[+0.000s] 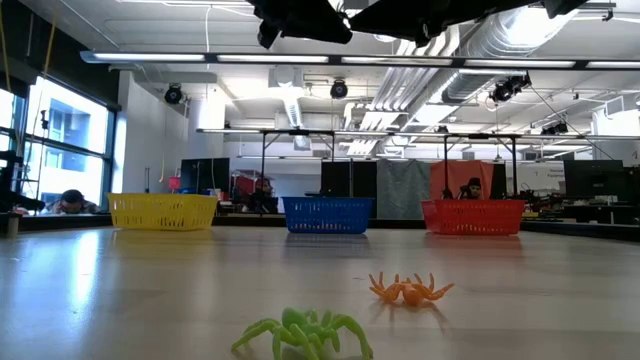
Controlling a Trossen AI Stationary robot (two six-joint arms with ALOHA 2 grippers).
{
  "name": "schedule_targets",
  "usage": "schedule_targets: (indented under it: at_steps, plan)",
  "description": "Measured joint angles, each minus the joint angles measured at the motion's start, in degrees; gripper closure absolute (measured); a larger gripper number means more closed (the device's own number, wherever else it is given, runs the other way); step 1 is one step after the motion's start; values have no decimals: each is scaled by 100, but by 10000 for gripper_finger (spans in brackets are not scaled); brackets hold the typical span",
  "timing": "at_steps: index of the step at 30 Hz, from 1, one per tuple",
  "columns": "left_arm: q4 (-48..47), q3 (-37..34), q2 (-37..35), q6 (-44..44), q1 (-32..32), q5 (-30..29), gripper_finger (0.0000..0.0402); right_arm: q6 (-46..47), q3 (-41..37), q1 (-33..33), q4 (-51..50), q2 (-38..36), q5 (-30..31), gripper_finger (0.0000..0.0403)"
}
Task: Sort Halloween decoration
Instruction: Put the black spider toy into the yellow basket
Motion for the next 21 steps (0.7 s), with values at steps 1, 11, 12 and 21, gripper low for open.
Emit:
schedule_targets:
  at_steps: [1,11,12,21]
  plan:
    - [-4,0,0,-17,0,13,401,0,0,0,-7,0,-2,403]
    - [11,0,0,-22,0,53,401,260,0,-26,-8,0,15,377]
    - [11,0,-1,-22,0,56,401,260,0,-26,-21,0,15,367]
    - [1,0,-2,-22,-15,62,401,406,0,-26,-53,0,27,271]
